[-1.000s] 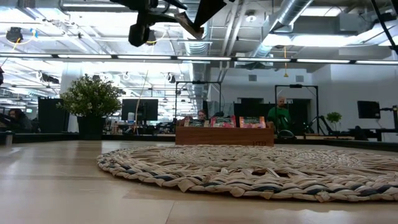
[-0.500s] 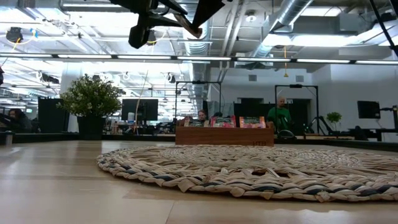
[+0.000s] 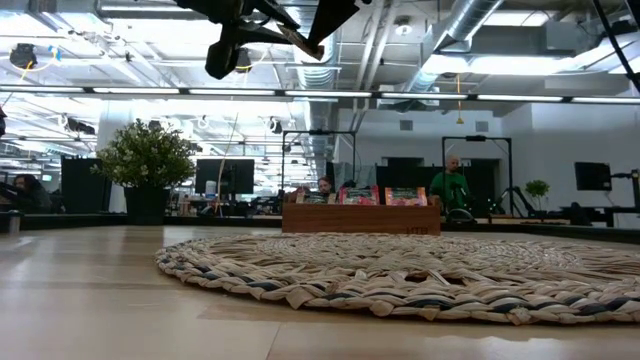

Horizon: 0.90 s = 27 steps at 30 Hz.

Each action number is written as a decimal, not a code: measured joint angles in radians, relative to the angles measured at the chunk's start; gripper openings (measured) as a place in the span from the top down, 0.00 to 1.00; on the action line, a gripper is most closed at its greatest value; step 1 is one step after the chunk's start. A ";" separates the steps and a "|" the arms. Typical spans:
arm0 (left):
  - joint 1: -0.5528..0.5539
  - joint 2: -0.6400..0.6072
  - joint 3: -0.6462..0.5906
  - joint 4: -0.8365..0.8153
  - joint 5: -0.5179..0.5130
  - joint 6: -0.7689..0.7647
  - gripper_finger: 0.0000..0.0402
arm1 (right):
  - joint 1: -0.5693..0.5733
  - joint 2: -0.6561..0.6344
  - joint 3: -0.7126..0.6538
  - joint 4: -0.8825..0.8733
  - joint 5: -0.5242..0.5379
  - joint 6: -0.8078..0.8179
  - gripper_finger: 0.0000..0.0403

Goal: Pick & Place Tea
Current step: Put the brown tea bag into the left section of the wooden organizer

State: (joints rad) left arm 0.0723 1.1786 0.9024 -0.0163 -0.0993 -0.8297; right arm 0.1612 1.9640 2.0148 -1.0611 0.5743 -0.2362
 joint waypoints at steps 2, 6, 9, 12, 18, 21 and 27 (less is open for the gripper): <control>0.000 0.000 0.000 -0.006 -0.007 0.006 0.85 | 0.000 0.000 0.000 0.000 0.000 0.000 1.00; 0.000 0.011 0.000 -0.009 -0.018 0.025 0.97 | 0.000 0.000 0.000 0.001 0.000 0.000 1.00; 0.000 0.028 0.000 -0.006 -0.022 0.036 0.99 | 0.000 0.000 -0.001 0.004 -0.001 0.000 1.00; 0.001 0.044 0.000 -0.005 -0.025 0.049 1.00 | 0.002 0.000 -0.001 0.015 -0.003 0.000 1.00; 0.001 0.049 -0.001 -0.008 -0.048 0.086 1.00 | 0.002 0.000 -0.001 0.018 -0.002 0.000 0.98; 0.000 0.049 -0.001 -0.011 -0.076 0.103 1.00 | 0.003 0.000 -0.001 -0.010 -0.001 0.000 0.93; 0.000 0.049 -0.001 -0.013 -0.148 0.117 1.00 | 0.001 0.000 -0.001 -0.160 0.001 0.068 0.74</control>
State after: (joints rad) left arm 0.0727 1.2278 0.9012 -0.0291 -0.2471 -0.7124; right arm 0.1619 1.9636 2.0140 -1.2211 0.5755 -0.1684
